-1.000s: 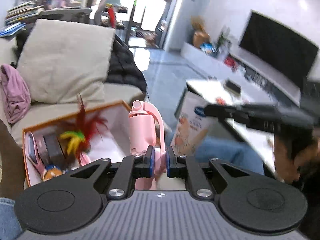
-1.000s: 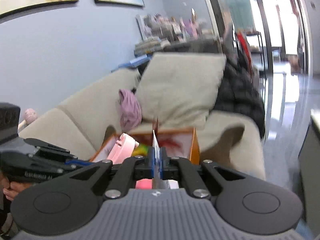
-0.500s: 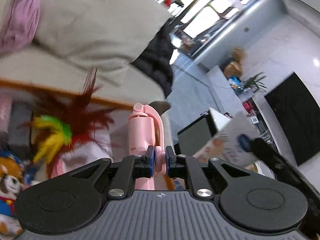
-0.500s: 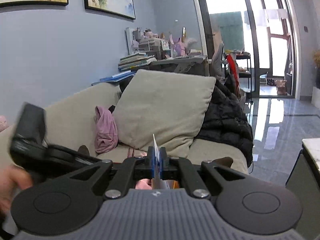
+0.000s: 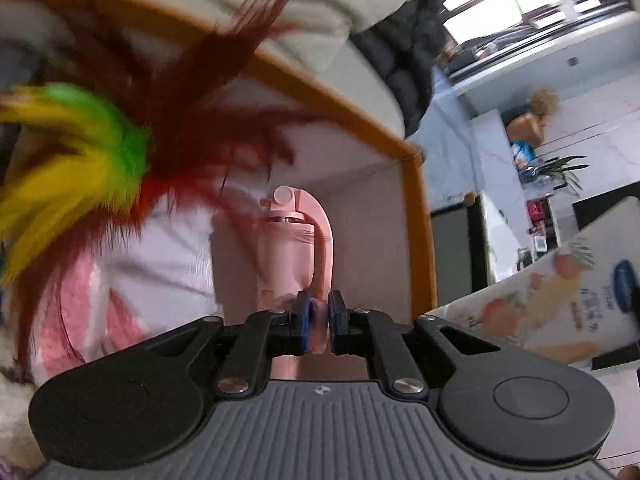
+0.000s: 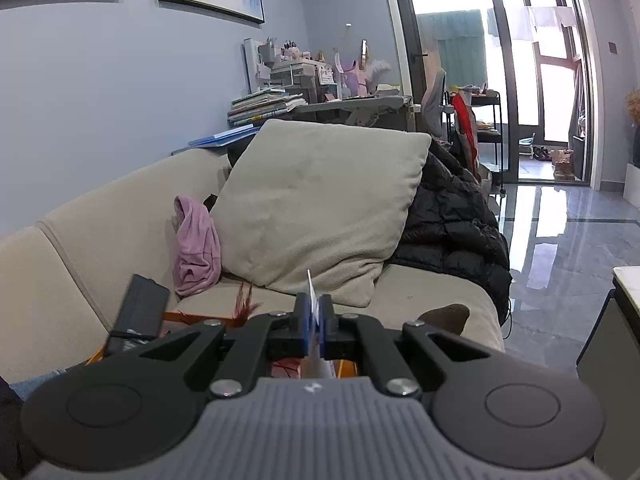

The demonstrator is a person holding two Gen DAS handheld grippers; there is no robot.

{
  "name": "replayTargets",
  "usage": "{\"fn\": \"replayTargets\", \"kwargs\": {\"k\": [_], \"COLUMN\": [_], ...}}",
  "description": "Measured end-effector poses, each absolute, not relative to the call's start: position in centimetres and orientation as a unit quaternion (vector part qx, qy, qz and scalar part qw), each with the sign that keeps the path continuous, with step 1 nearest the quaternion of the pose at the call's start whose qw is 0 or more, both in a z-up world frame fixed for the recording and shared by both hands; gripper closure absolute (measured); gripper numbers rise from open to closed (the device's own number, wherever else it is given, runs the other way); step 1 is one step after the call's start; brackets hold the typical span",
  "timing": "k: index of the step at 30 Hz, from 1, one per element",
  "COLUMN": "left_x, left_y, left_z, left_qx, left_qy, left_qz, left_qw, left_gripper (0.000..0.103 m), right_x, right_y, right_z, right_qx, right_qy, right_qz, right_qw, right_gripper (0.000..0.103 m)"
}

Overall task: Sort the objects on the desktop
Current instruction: 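Carry the selfie stick and lotion tube up over the shoebox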

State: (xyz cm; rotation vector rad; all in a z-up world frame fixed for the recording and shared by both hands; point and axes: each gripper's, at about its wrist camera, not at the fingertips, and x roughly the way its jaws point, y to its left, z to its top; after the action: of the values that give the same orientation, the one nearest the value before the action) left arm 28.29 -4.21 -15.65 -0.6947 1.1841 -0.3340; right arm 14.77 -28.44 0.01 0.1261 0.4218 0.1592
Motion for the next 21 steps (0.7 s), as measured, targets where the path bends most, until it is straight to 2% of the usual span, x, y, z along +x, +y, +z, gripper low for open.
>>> {"fn": "replayTargets", "kwargs": {"k": [3,4,7,12,21], "left_x": [28.2,28.0,27.3,25.6,20.5], "left_y": [-4.2,-4.0,-2.8,-0.9,1.9], "left_z": [-15.1,-15.0,-14.2,-11.3,-6.0], "left_qx": [-0.307,-0.303,-0.31,-0.307,-0.197], "left_qy": [0.548,0.549,0.542,0.509,0.452], "left_qz": [-0.145,-0.139,-0.142,-0.148,-0.089], "left_qw": [0.764,0.767,0.768,0.79,0.866], "left_gripper": [0.089,0.083,0.08,0.08,0.08], "right_x": [14.9,14.9,15.1,15.7,19.5], "right_y": [-28.3,-28.3,-28.0,-27.3,-23.8], "right_z": [-0.2,-0.2,-0.3,-0.6,-4.2], "right_qx": [0.063,0.064,0.07,0.077,0.086], "right_qy": [0.207,0.207,0.209,0.216,0.276], "right_qz": [0.082,0.083,0.091,0.109,0.149], "right_qw": [0.973,0.973,0.971,0.967,0.946], "right_gripper": [0.099,0.099,0.099,0.099,0.099]}}
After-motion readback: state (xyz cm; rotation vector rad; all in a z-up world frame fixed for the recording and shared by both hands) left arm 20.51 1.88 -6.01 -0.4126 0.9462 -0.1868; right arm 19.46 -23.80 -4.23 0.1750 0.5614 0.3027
